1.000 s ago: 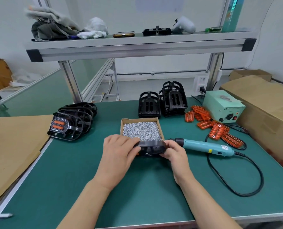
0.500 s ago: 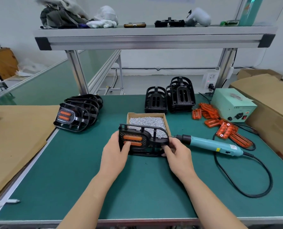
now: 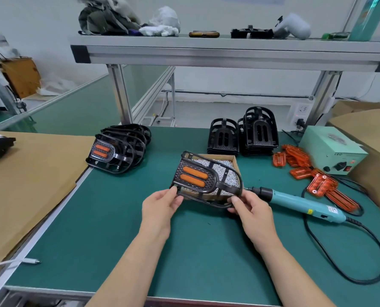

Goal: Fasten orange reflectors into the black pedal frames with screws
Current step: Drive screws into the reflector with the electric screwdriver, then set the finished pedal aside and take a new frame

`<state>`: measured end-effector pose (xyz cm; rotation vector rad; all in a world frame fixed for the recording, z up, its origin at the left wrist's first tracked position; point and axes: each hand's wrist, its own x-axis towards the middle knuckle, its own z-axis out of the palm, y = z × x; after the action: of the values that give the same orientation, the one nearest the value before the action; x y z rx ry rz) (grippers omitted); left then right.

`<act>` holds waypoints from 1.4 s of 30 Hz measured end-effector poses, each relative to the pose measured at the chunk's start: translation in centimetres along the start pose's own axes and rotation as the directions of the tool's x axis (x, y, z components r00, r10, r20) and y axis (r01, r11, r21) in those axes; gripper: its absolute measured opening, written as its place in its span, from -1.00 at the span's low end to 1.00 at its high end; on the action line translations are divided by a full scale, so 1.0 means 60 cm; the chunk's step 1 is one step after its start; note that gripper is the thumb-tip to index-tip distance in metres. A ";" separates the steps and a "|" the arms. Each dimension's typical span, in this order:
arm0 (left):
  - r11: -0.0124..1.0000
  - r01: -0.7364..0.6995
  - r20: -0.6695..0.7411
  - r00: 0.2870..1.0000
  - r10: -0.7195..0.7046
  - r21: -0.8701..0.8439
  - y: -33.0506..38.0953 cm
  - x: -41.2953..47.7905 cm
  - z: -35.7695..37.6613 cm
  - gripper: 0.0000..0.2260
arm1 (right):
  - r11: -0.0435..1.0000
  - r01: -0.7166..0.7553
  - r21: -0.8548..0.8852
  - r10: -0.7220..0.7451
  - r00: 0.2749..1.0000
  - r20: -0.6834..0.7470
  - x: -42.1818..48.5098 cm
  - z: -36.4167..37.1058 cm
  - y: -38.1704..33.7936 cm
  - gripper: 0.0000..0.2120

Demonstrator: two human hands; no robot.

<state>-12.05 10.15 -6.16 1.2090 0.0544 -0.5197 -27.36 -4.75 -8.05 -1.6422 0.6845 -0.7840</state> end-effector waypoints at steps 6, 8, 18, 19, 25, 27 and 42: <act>0.987 0.060 0.027 0.998 -0.065 0.148 -0.014 -0.033 0.043 -0.81 | 0.998 0.017 0.067 -0.019 0.999 0.028 0.003 0.002 -0.001 -0.79; 0.986 0.086 -0.002 0.996 -0.086 0.145 -0.008 -0.031 0.043 -0.83 | 0.999 0.042 0.033 -0.043 0.998 0.055 0.002 0.003 0.000 -0.79; 0.992 0.102 -0.104 0.990 -0.095 0.070 0.029 0.019 -0.007 -0.76 | 0.999 -0.031 0.026 0.029 0.997 0.074 -0.003 0.008 -0.004 -0.83; 0.992 0.099 -0.112 0.990 -0.090 0.074 0.032 0.023 -0.011 -0.78 | 0.999 -0.029 0.023 0.027 0.997 0.074 -0.004 0.007 -0.004 -0.83; 0.987 0.042 -0.227 0.974 -0.005 0.154 0.063 0.051 -0.048 -0.79 | 1.000 -0.016 -0.001 0.016 0.998 0.068 -0.003 0.006 -0.005 -0.81; 0.979 0.014 -0.283 0.958 0.046 0.204 0.082 0.067 -0.071 -0.80 | 1.000 -0.022 0.000 0.022 0.997 0.070 -0.003 0.007 -0.004 -0.81; 0.946 0.149 -0.447 0.894 -0.005 0.289 0.176 0.211 -0.197 -0.73 | 1.000 -0.025 -0.017 0.026 0.997 0.071 0.002 0.009 0.001 -0.79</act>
<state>6.17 18.99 -5.17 1.6314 0.4246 -0.3185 -26.88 -4.52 -8.15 -1.6651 0.6622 -0.6997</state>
